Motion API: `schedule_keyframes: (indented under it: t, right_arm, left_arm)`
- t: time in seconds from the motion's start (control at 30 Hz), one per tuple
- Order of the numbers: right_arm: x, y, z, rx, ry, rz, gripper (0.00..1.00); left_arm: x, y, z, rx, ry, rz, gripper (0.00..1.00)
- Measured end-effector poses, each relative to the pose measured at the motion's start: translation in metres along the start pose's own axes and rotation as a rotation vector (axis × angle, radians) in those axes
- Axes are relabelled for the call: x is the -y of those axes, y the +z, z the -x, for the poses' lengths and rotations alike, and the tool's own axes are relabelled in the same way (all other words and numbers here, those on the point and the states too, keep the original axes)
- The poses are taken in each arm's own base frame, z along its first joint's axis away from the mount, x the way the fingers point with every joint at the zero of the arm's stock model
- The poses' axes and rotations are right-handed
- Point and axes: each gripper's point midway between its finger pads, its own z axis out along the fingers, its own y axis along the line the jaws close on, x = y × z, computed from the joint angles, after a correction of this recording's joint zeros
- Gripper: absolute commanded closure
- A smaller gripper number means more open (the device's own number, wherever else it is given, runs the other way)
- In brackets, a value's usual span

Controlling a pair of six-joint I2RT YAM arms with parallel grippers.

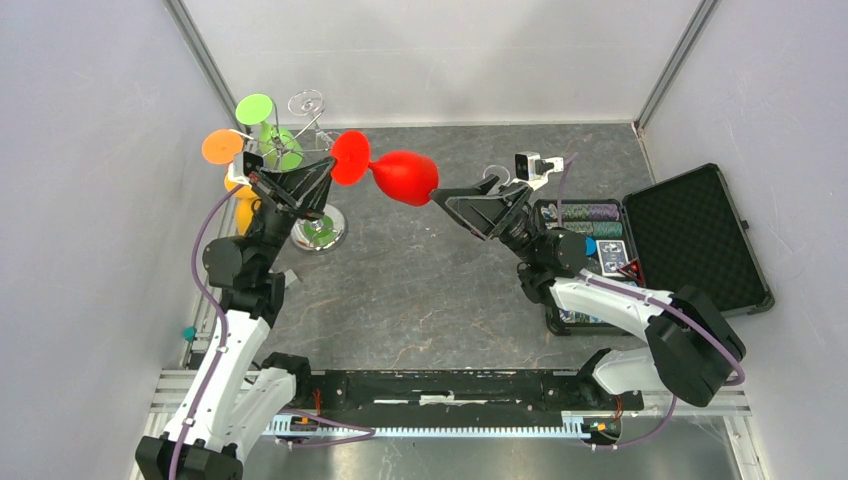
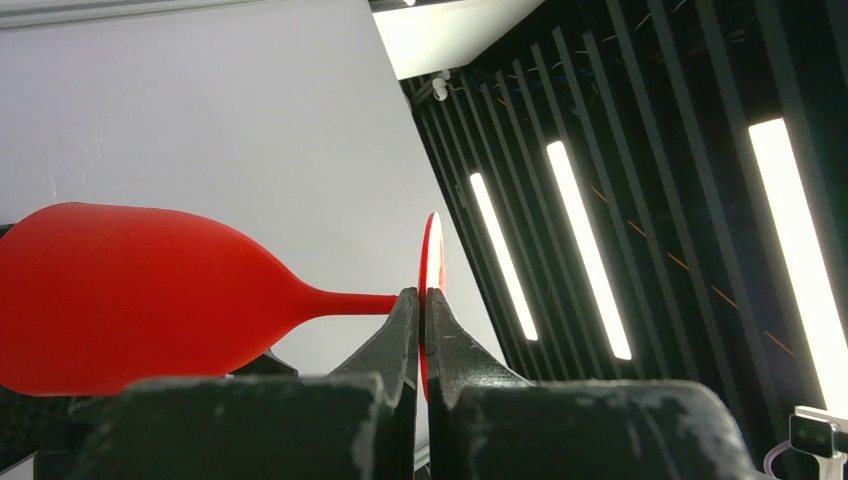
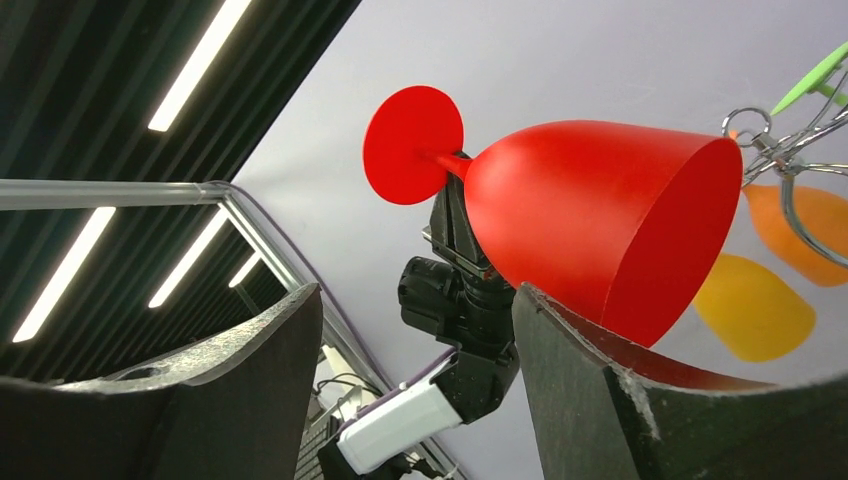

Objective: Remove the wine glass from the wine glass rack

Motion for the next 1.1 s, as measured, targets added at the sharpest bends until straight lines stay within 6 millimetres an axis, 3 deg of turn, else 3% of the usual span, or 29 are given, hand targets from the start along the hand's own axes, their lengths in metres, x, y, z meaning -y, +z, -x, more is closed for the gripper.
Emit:
schedule_keyframes:
  t: [0.27,0.47,0.7,0.87,1.1]
  right_arm:
    - [-0.003,-0.003,0.003,0.015,-0.047,-0.003,0.17]
    - [-0.006,-0.011,0.016,0.075,-0.146,-0.064,0.15]
    - [0.021,-0.013,0.013,0.060,-0.196,-0.160,0.13]
    - [0.043,0.001,0.001,0.000,-0.142,-0.154,0.16]
    - [0.031,0.022,-0.011,-0.055,-0.016,-0.012,0.26]
  left_arm:
    - [0.007,0.000,0.000,0.004,0.012,-0.032,0.98]
    - [0.008,0.000,0.000,0.007,0.012,-0.035,0.98]
    - [0.014,-0.003,-0.004,0.003,0.020,-0.050,0.98]
    - [0.019,-0.006,-0.007,0.000,0.024,-0.059,0.98]
    - [0.020,-0.008,-0.008,-0.001,0.026,-0.062,0.98]
